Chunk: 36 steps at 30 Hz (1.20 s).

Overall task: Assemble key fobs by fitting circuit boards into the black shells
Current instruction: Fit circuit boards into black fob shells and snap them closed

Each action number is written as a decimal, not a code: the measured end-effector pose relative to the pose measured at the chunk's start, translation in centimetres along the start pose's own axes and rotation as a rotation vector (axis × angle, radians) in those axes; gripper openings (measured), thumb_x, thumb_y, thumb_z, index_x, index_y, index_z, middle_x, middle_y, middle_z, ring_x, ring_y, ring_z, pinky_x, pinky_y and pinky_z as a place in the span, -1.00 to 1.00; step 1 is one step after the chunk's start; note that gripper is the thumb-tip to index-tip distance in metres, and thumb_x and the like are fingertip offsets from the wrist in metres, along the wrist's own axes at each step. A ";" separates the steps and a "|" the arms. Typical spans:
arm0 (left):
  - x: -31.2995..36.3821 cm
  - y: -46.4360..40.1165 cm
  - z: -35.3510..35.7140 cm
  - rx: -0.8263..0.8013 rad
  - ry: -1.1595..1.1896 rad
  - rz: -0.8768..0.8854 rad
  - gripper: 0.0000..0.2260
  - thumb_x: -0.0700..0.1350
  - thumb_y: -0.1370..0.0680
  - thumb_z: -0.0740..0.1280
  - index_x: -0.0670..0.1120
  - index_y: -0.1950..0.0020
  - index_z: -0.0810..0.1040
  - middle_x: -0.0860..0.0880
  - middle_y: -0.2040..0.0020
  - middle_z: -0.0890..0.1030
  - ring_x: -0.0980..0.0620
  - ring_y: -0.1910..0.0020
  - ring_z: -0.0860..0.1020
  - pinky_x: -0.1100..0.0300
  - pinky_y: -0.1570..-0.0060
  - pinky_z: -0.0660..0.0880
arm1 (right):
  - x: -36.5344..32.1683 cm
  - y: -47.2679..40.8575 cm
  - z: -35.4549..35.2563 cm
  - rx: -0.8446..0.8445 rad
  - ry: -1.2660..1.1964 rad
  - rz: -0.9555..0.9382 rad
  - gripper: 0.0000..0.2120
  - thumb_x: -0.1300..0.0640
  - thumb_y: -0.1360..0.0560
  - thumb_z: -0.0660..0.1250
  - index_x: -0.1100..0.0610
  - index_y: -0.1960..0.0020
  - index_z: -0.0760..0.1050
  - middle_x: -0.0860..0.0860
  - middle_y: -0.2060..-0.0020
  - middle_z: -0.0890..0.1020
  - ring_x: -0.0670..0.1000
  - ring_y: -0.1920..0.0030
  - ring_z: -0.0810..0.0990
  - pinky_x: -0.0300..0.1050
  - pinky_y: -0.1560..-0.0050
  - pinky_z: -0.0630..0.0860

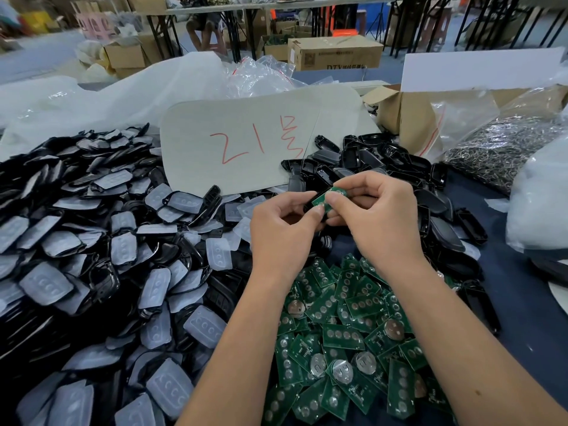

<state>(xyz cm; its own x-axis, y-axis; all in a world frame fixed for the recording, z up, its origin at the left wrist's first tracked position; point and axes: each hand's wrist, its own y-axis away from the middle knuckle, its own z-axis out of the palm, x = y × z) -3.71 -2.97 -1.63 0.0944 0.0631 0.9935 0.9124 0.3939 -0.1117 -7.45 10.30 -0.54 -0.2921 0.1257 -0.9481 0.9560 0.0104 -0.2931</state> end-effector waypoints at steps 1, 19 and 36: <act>0.0 0.0 0.0 -0.001 0.000 0.003 -0.85 -0.21 -0.53 0.53 -0.03 -0.06 0.73 -0.01 0.16 0.74 0.05 0.19 0.72 -0.03 0.01 0.70 | 0.0 0.0 0.0 -0.001 -0.003 0.002 -0.90 0.28 -0.49 0.55 0.17 0.04 0.66 0.03 0.29 0.73 0.03 0.35 0.74 -0.16 0.28 0.68; -0.4 -0.4 -0.7 0.012 0.012 0.040 -0.84 -0.27 -0.51 0.51 0.00 0.05 0.71 -0.01 0.16 0.74 0.03 0.21 0.70 0.04 0.10 0.66 | -0.8 0.1 0.2 0.016 0.284 -0.124 -0.78 0.21 -0.38 0.66 0.10 0.08 0.65 0.06 0.07 0.60 -0.05 0.33 0.69 -0.15 0.34 0.66; 1.7 -0.6 -1.0 0.035 0.461 -0.118 -0.91 -0.25 -0.55 0.48 -0.08 0.11 0.67 -0.08 0.22 0.64 -0.03 0.23 0.55 0.09 0.11 0.52 | -2.0 1.2 2.5 -0.004 -0.438 0.137 -0.90 0.38 -0.54 0.46 0.21 0.07 0.66 0.07 0.32 0.73 0.04 0.36 0.72 -0.19 0.27 0.66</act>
<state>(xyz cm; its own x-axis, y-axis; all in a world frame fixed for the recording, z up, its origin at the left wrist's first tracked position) -3.73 -4.05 0.14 0.1652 -0.3944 0.9040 0.9143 0.4050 0.0097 -5.80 7.54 0.65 -0.1460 -0.3051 -0.9411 0.9865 0.0269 -0.1617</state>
